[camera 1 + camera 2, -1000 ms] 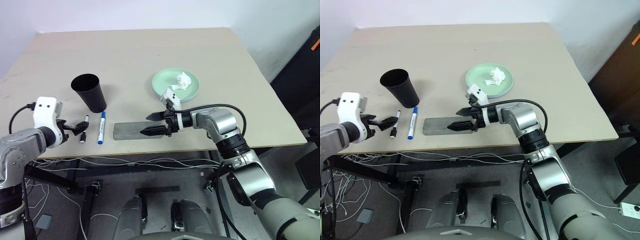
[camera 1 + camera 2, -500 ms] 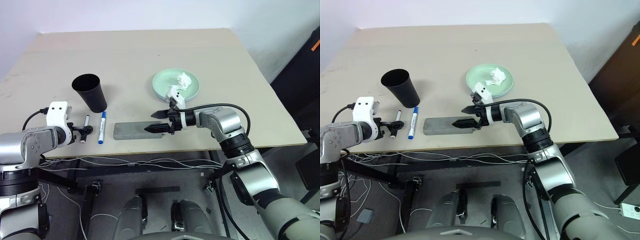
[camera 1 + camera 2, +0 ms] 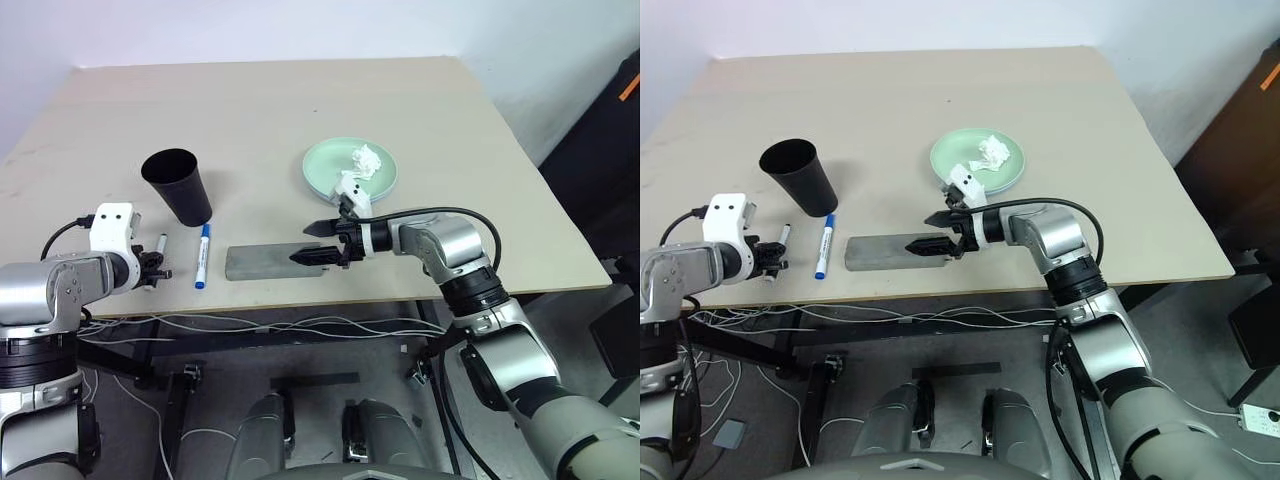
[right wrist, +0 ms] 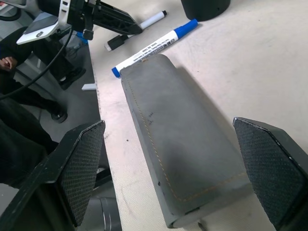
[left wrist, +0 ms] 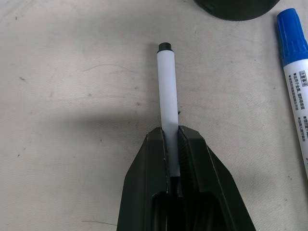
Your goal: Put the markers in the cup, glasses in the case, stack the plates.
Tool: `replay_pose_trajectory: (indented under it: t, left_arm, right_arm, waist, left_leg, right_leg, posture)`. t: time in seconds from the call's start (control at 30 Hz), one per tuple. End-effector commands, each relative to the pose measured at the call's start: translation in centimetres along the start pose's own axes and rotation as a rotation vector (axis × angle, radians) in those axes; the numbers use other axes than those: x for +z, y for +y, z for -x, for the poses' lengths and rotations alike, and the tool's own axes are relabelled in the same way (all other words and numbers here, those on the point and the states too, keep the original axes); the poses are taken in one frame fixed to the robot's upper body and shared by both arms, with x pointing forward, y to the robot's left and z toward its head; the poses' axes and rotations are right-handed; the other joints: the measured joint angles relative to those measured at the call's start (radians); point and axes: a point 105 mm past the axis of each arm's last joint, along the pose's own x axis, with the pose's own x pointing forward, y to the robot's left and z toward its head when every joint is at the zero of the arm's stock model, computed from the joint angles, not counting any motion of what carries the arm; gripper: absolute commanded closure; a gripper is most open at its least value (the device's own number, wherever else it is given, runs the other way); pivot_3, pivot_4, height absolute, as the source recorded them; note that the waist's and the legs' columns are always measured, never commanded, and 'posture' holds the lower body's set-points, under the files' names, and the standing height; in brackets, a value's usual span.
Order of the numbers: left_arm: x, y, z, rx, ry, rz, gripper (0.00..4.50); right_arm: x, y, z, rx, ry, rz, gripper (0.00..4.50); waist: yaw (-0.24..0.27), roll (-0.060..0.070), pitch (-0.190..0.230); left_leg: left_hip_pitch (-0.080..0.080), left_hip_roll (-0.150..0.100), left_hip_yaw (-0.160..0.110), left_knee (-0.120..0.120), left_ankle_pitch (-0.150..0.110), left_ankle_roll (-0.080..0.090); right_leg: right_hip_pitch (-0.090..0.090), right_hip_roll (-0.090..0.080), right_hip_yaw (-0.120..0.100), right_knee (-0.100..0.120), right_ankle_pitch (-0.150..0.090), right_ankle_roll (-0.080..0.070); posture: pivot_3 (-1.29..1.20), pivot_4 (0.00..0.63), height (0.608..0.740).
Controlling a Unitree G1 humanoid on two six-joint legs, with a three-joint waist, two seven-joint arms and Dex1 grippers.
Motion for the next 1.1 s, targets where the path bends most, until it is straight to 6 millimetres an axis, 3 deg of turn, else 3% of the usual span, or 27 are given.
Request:
replay_pose_trajectory:
  t: [0.03,0.27,0.37,0.5,0.7,0.77,0.9,1.1]
  left_arm:
    - [-1.4,1.7,-0.1,0.063,0.060,0.019,4.49]
    - [1.4,5.5,1.6,0.201,-0.074,0.078,4.49]
    - [2.9,6.1,2.1,0.213,-0.151,0.094,4.49]
    - [7.4,7.4,4.3,0.246,-0.388,0.111,4.49]
    - [12.0,6.8,7.7,0.189,-0.785,-0.022,4.49]
    - [12.3,6.9,7.9,0.187,-0.836,-0.050,4.49]
    - [12.7,6.5,7.6,0.130,-0.884,-0.057,4.49]
    - [14.7,3.3,7.6,-0.079,-1.034,-0.108,4.49]
  right_arm:
    - [1.0,-0.1,0.5,-0.007,-0.037,0.021,0.00]
    - [1.5,0.0,1.3,-0.003,-0.077,0.048,0.00]
    - [2.0,0.2,1.5,-0.001,-0.121,0.079,0.00]
    - [4.3,1.1,2.8,-0.001,-0.297,0.202,0.00]
    - [7.3,2.0,5.4,0.022,-0.525,0.211,0.00]
    - [8.1,2.6,6.4,0.042,-0.591,0.233,0.00]
    - [7.9,3.4,6.6,0.050,-0.582,0.303,0.00]
    - [7.1,4.2,6.5,0.076,-0.557,0.344,0.00]
  waist:
    - [0.000,0.000,0.000]
    - [-0.006,0.000,0.000]
    - [-0.001,0.000,0.000]
    - [0.009,-0.002,0.001]
    - [0.006,-0.002,0.001]
    - [0.006,-0.002,0.001]
    - [0.006,-0.002,0.001]
    - [0.009,-0.002,0.001]
  left_leg:
    - [0.000,0.000,0.000,0.000,0.000,0.000]
    - [0.001,0.001,0.000,0.000,0.000,0.000]
    - [0.000,0.002,0.000,0.000,0.000,0.000]
    - [-0.004,0.001,0.000,0.000,0.000,0.000]
    - [-0.004,-0.001,0.001,0.000,0.000,0.000]
    - [-0.004,-0.001,0.001,0.000,0.000,0.000]
    - [-0.004,0.000,0.001,0.000,0.000,0.001]
    - [-0.004,-0.001,0.001,0.001,0.000,0.001]
  right_leg:
    - [0.000,0.000,0.000,0.000,0.000,0.000]
    - [-0.001,0.000,0.000,0.001,0.000,0.000]
    - [-0.002,0.001,0.000,0.002,0.000,0.000]
    - [-0.003,0.001,0.000,-0.001,0.000,0.000]
    - [-0.002,-0.001,0.000,-0.004,0.002,0.004]
    - [-0.002,-0.001,0.000,-0.004,0.003,0.004]
    - [-0.002,-0.001,0.000,-0.004,0.002,0.004]
    - [-0.001,-0.001,0.000,-0.004,0.003,0.004]
  posture:
    - [0.00,0.150,0.740]
    - [0.00,0.150,0.740]
    - [0.00,0.150,0.740]
    - [0.00,0.150,0.740]
    - [0.00,0.150,0.740]
    - [0.00,0.150,0.740]
    - [0.00,0.150,0.740]
    - [0.00,0.150,0.740]
